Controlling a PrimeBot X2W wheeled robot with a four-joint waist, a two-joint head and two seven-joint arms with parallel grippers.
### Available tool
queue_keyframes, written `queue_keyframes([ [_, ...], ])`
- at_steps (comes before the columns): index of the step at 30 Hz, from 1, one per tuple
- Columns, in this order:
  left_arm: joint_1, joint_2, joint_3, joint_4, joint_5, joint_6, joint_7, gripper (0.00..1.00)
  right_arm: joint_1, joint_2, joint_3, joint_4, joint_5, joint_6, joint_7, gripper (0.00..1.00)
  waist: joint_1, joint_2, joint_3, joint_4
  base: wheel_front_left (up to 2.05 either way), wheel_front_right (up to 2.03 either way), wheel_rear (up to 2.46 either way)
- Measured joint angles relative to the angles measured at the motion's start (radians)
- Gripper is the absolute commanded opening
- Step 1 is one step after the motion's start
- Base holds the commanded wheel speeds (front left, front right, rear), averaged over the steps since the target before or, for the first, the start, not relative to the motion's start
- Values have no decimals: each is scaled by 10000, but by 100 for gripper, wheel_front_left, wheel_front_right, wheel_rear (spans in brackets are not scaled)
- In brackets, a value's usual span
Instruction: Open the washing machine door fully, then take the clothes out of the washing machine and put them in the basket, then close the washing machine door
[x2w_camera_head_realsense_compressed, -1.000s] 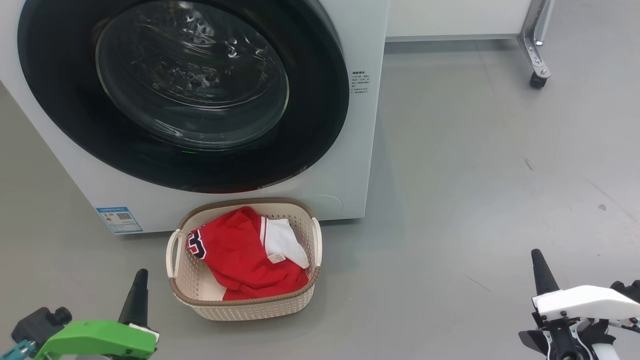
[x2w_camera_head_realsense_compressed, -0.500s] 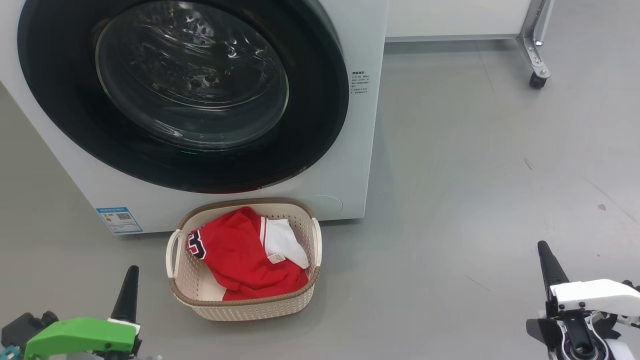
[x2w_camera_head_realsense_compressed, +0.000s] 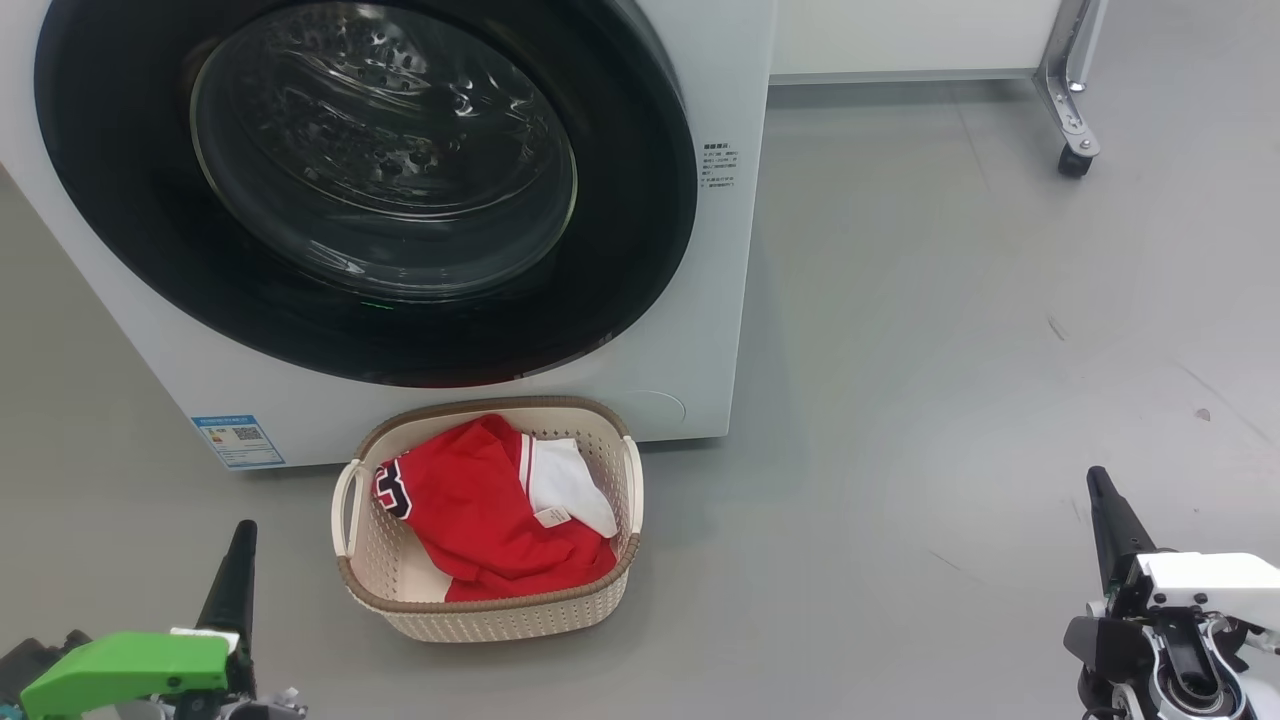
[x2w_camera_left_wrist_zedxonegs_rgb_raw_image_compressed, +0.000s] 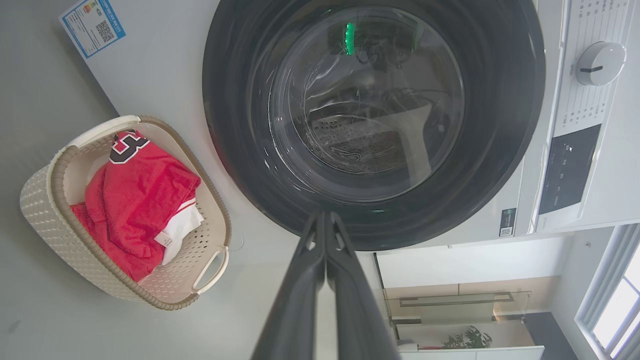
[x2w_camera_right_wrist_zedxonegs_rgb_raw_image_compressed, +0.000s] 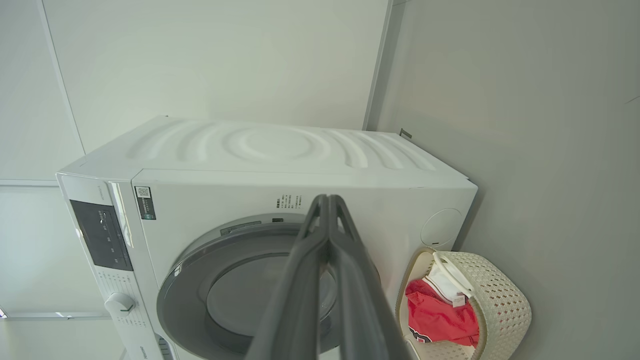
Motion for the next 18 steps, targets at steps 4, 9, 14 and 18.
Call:
queue_keyframes([
  [4,-76,-17,88,119,-454,-65,84,0,-87,17,-128,38,387,10,84,0,0,0,-2,-1,0,0,0],
  [9,-81,-19,107,171,-464,-90,84,0,-107,38,-136,48,407,12,113,0,0,0,-3,-1,0,0,0],
  [14,-85,-21,109,201,-464,-102,86,0,-107,38,-142,59,407,12,113,0,0,0,-4,-1,0,0,0],
  [18,-90,-23,113,219,-464,-109,86,0,-107,38,-144,75,407,38,113,0,0,0,-5,0,0,0,0],
])
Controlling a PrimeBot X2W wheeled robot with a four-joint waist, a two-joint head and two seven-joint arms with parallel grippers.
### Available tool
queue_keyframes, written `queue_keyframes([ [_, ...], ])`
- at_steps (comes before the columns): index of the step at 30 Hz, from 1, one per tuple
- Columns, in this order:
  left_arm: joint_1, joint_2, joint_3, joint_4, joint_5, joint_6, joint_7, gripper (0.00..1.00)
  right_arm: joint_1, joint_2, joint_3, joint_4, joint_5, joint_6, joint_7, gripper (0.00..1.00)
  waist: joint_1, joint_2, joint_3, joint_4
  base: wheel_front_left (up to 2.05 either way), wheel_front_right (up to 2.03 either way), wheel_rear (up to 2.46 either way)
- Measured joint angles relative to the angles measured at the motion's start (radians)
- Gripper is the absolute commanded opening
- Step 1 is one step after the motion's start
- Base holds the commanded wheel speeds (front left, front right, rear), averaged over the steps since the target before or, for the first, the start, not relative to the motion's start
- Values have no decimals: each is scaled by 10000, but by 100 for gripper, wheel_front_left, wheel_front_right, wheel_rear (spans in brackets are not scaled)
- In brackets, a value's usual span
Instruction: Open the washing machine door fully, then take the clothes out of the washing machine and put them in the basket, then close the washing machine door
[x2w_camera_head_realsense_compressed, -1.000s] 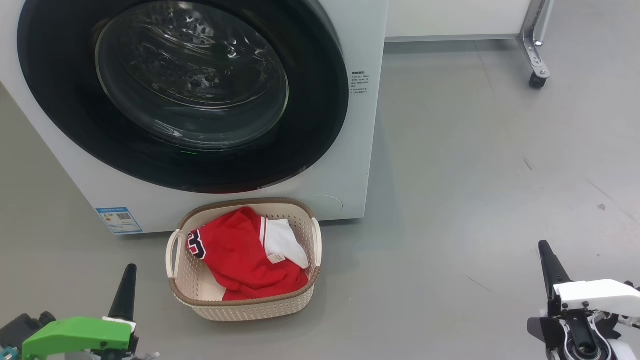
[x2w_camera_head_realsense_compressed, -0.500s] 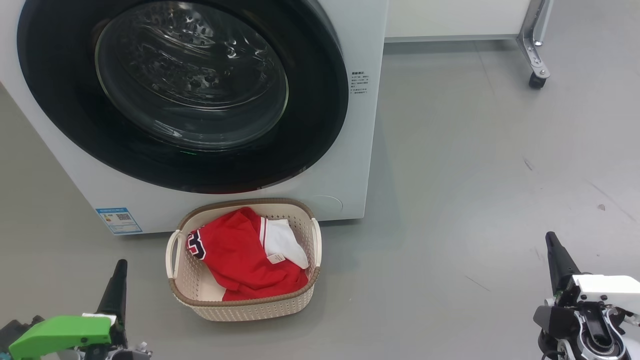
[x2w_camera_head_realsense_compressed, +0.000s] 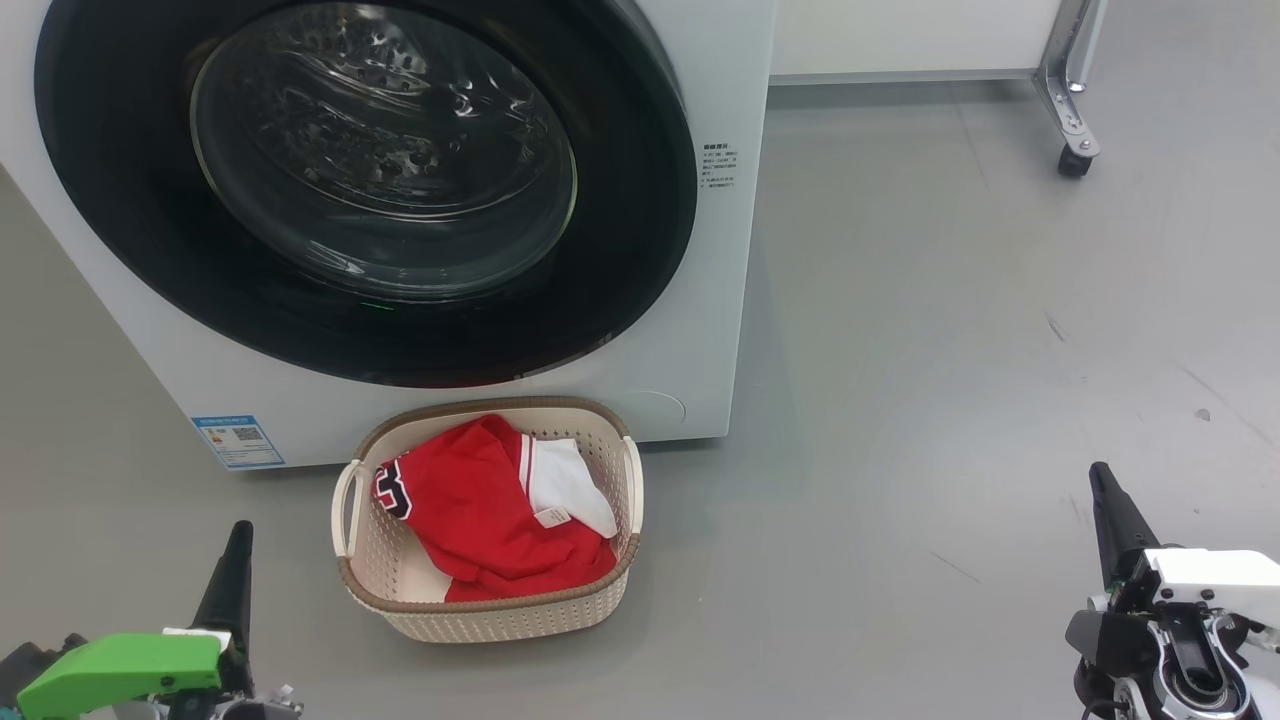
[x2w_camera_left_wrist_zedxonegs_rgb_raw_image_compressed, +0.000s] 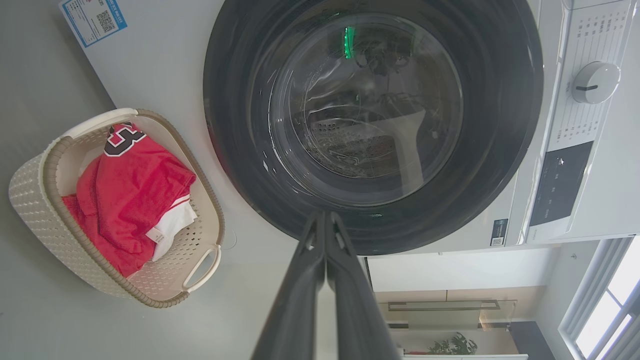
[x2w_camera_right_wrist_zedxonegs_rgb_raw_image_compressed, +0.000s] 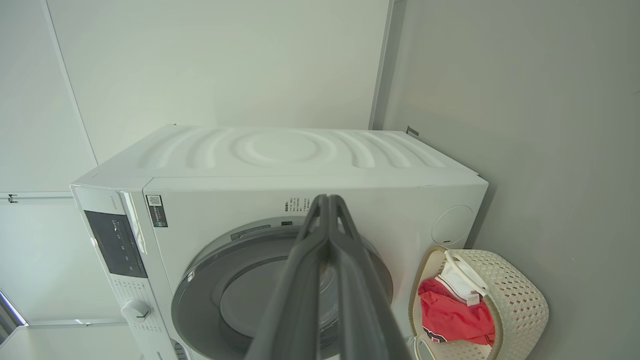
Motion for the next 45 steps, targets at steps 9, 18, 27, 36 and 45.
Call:
queue_keyframes([
  [9,-89,-4,10,40,0,-2,2,0,-1,0,-6,17,0,2,0,0,0,0,-2,1,0,0,0],
  [18,-93,-8,29,94,0,-36,33,0,-3,2,-10,31,0,2,0,0,0,0,-3,1,0,0,0],
  [27,-100,-19,42,117,0,-73,44,0,-6,4,-13,58,0,50,0,0,0,0,-4,1,0,0,0],
  [36,-109,-29,48,159,0,-73,46,0,-9,6,-19,61,0,50,0,0,0,0,-5,2,0,0,0],
  [45,-116,-33,58,180,0,-75,77,0,-30,8,-23,67,0,50,2,0,0,0,-6,2,0,0,0],
])
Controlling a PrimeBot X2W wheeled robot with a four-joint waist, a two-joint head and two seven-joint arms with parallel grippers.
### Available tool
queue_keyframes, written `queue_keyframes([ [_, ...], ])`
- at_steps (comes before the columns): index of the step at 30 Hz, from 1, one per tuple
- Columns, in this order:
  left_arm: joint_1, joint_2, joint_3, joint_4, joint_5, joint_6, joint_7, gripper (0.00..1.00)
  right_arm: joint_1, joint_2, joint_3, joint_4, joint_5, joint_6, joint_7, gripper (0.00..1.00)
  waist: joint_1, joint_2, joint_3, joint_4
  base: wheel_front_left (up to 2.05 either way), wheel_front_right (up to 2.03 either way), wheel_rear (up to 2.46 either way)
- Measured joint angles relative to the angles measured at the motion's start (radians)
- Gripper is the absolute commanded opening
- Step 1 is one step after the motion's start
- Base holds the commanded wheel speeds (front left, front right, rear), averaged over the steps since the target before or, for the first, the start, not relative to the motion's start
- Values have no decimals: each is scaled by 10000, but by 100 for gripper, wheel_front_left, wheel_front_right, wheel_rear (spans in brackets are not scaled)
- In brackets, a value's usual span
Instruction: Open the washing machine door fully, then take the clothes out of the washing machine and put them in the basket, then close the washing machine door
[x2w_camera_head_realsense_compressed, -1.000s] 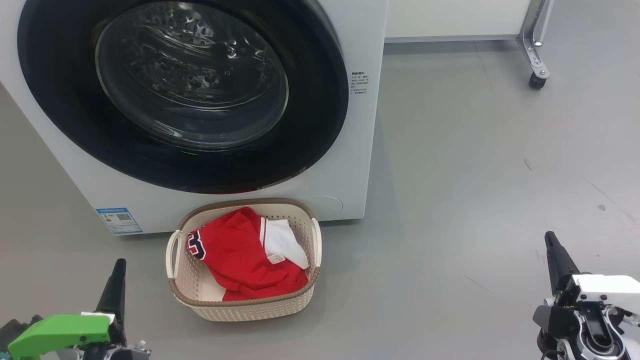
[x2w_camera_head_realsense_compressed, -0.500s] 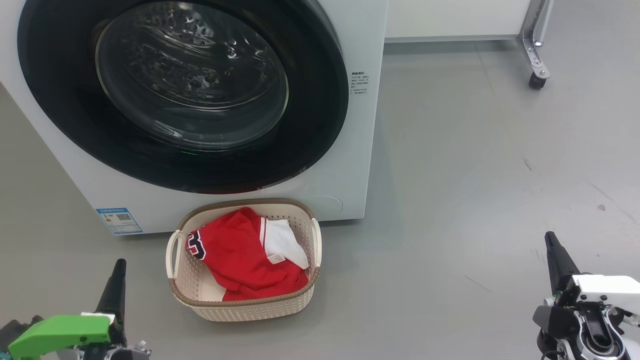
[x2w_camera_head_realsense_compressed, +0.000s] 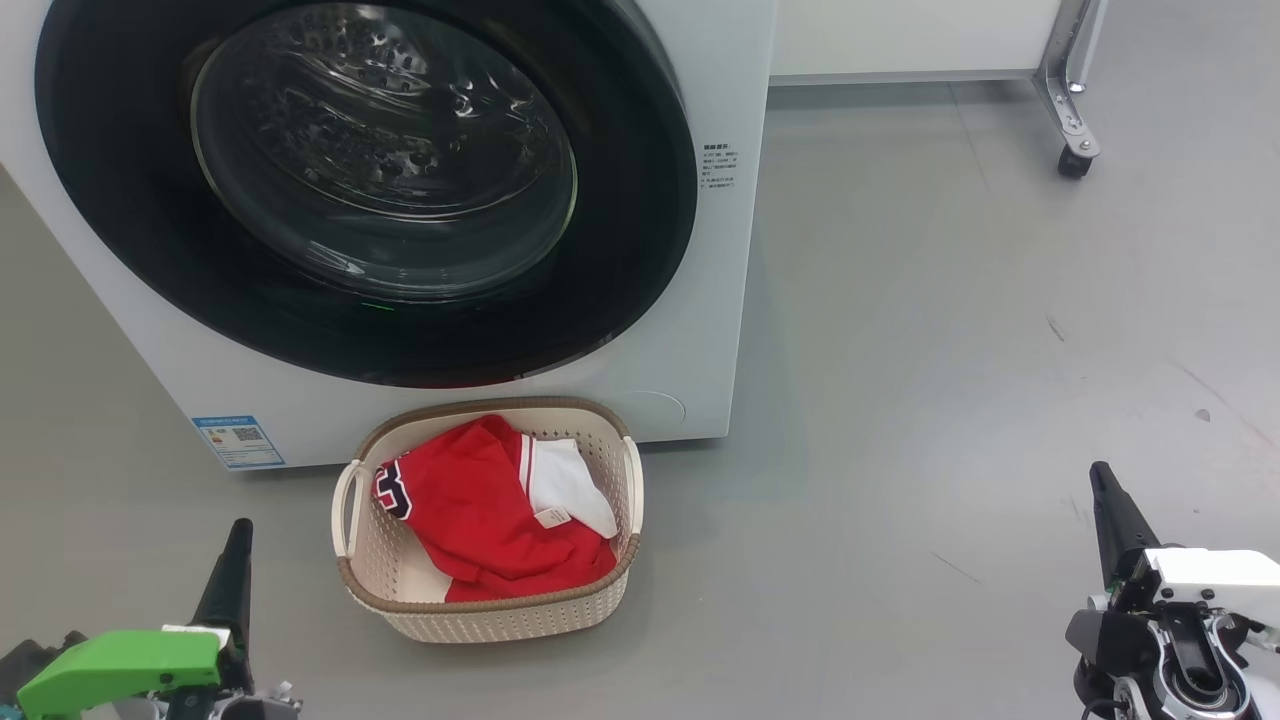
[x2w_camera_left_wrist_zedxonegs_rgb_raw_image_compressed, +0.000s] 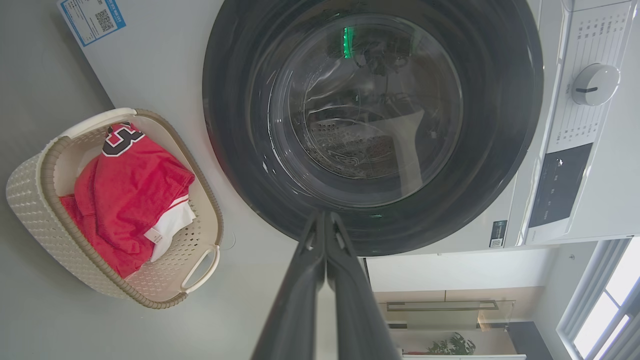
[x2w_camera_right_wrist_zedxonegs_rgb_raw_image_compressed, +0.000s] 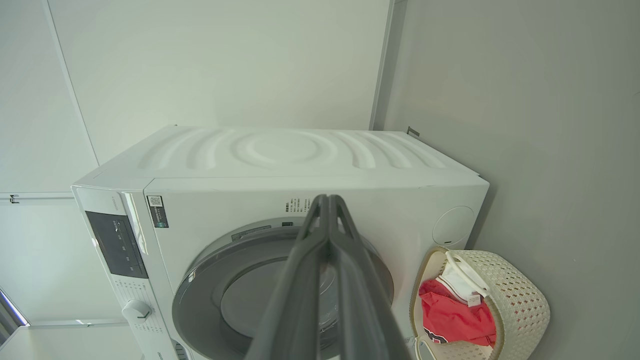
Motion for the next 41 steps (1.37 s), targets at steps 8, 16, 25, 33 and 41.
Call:
queue_keyframes([
  [8,-7,-4,12,33,0,0,12,0,-3,4,-4,4,0,0,0,0,0,0,-1,0,0,0,0],
  [16,-18,-8,29,46,0,0,13,0,-5,6,-10,8,0,0,0,0,0,0,-1,0,0,0,0],
  [25,-22,-12,38,63,0,0,42,0,-7,8,-21,6,0,0,0,0,0,0,-1,0,0,0,0],
  [33,-23,-19,44,73,0,-2,42,0,-8,10,-25,6,0,0,2,0,0,1,-1,0,0,0,0],
  [41,-24,-25,50,77,0,-2,42,0,-8,12,-27,4,0,0,2,0,0,0,-1,0,0,0,0],
])
